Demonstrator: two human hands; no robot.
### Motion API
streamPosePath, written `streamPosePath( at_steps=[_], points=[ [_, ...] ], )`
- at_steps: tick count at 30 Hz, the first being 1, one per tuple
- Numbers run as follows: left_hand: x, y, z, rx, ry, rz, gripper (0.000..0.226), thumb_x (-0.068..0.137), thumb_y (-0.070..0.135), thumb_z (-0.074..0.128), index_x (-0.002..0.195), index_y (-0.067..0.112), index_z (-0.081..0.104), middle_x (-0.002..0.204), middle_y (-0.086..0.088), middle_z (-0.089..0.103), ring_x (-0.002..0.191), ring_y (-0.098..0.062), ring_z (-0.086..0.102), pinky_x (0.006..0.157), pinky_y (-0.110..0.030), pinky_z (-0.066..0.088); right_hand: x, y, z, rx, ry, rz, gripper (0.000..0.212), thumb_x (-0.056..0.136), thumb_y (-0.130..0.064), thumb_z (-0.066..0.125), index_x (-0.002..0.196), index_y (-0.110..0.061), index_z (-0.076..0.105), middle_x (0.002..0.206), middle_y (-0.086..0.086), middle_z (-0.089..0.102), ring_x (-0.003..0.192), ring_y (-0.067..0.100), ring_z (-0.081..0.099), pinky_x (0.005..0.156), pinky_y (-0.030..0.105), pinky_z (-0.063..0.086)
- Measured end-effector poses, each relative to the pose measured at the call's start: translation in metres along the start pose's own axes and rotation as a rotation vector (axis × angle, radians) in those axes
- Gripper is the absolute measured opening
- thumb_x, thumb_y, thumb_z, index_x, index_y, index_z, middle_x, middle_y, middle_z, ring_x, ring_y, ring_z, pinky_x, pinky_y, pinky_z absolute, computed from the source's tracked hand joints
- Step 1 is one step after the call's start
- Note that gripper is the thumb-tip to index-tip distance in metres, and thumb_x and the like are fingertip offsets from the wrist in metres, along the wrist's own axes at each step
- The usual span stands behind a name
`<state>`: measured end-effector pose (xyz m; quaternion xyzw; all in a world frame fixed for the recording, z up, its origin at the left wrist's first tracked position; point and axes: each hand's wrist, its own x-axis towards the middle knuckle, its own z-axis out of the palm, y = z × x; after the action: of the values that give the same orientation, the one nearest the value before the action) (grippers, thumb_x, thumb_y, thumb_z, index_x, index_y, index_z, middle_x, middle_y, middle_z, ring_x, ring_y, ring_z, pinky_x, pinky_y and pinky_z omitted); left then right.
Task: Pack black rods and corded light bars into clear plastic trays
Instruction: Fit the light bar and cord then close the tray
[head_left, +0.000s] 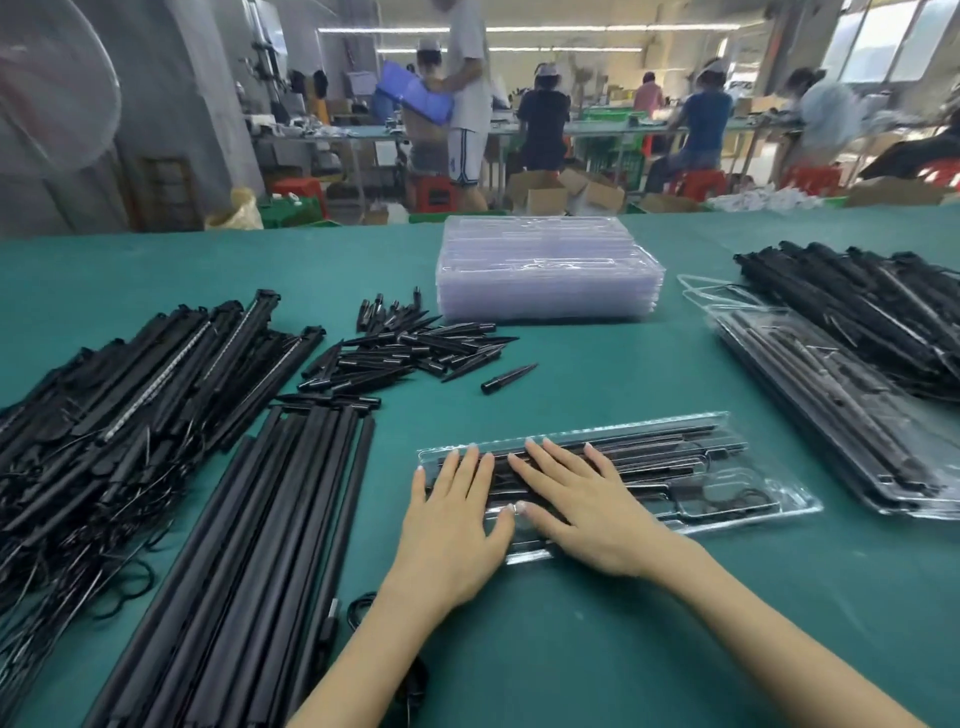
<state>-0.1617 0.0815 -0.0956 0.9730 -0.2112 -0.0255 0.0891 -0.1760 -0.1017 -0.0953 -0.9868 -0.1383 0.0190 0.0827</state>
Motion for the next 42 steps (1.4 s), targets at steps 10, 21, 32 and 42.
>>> streamPosePath(
  at_steps=[10,21,32,42],
  points=[
    [0.006,-0.005,-0.008,-0.290,0.149,0.004,0.052,0.095,0.043,0.044,0.144,0.029,0.035,0.151,0.015,0.027,0.138,-0.004,0.022,0.115,-0.027,0.009,0.006,0.053,-0.006,-0.039,0.113,0.340,0.061,0.096,-0.060,0.019,0.151,-0.035,0.016,0.160,-0.009,0.012,0.147,0.008,0.003,0.117,0.046,-0.004],
    [-0.050,-0.044,-0.022,-0.552,0.036,-0.400,0.013,0.096,0.030,0.039,0.095,0.027,0.052,0.085,0.007,0.062,0.076,-0.013,0.058,0.072,-0.031,0.046,0.007,0.057,-0.003,-0.063,0.104,0.350,0.061,0.094,-0.062,0.014,0.151,-0.039,0.007,0.160,-0.011,0.008,0.146,0.007,-0.001,0.118,0.045,-0.001],
    [-0.042,-0.043,-0.035,-0.705,-0.194,-0.319,0.034,0.091,0.038,0.053,0.066,0.017,0.061,0.063,0.007,0.070,0.043,-0.001,0.049,0.051,-0.017,0.038,0.005,0.051,-0.005,-0.051,0.111,0.369,0.058,0.096,-0.059,0.018,0.151,-0.039,0.011,0.159,-0.011,0.012,0.146,0.007,0.002,0.118,0.044,-0.001],
    [-0.069,-0.039,-0.024,-0.911,-0.022,-0.337,0.027,0.093,0.037,0.055,0.114,0.024,0.043,0.062,0.007,0.070,0.059,0.002,0.059,0.070,-0.022,0.046,0.003,0.048,-0.008,-0.032,0.143,0.373,0.058,0.096,-0.061,0.020,0.150,-0.040,0.016,0.158,-0.012,0.016,0.146,0.006,0.004,0.118,0.042,0.000]
  ],
)
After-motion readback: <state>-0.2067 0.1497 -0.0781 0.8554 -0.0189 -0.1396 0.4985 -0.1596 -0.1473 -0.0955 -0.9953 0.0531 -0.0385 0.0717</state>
